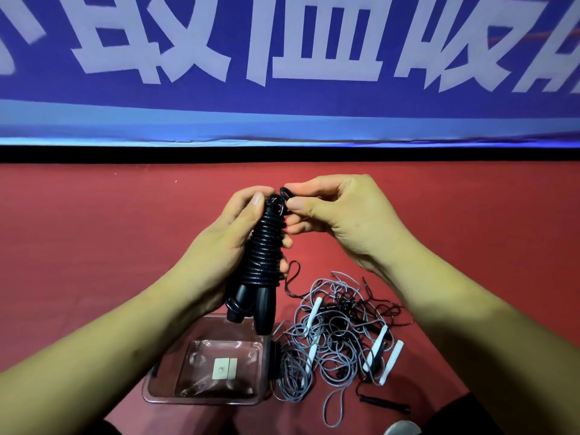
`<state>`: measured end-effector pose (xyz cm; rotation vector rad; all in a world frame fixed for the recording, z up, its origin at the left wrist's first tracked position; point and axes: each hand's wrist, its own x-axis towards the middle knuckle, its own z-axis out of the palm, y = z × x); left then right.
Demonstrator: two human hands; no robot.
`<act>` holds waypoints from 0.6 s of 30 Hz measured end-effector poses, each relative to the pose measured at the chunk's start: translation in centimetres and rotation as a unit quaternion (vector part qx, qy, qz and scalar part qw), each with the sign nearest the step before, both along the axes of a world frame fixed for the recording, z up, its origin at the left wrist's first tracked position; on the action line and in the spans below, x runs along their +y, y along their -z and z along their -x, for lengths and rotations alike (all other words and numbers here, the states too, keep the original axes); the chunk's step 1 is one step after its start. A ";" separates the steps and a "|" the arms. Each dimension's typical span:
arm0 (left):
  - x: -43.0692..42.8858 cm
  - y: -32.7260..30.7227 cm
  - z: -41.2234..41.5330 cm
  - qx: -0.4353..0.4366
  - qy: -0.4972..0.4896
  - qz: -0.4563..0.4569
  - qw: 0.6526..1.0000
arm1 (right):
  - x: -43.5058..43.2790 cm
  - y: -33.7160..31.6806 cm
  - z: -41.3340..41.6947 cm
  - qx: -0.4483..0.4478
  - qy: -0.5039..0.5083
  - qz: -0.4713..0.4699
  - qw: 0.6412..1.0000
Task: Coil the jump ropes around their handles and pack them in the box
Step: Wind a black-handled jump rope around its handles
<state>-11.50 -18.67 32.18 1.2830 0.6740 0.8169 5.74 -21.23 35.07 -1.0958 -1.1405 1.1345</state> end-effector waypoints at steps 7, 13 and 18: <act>-0.5 0.2 -0.6 -0.037 -0.031 0.043 0.998 | 0.0 -0.5 -0.2 -0.072 0.020 0.022 0.997; -1.3 0.6 -0.7 -0.029 -0.031 0.034 0.999 | 0.0 -0.7 -0.4 -0.140 0.002 0.075 0.987; -1.4 0.9 -0.8 0.029 -0.033 -0.031 0.999 | 0.1 -0.9 -0.4 -0.150 -0.006 0.114 0.982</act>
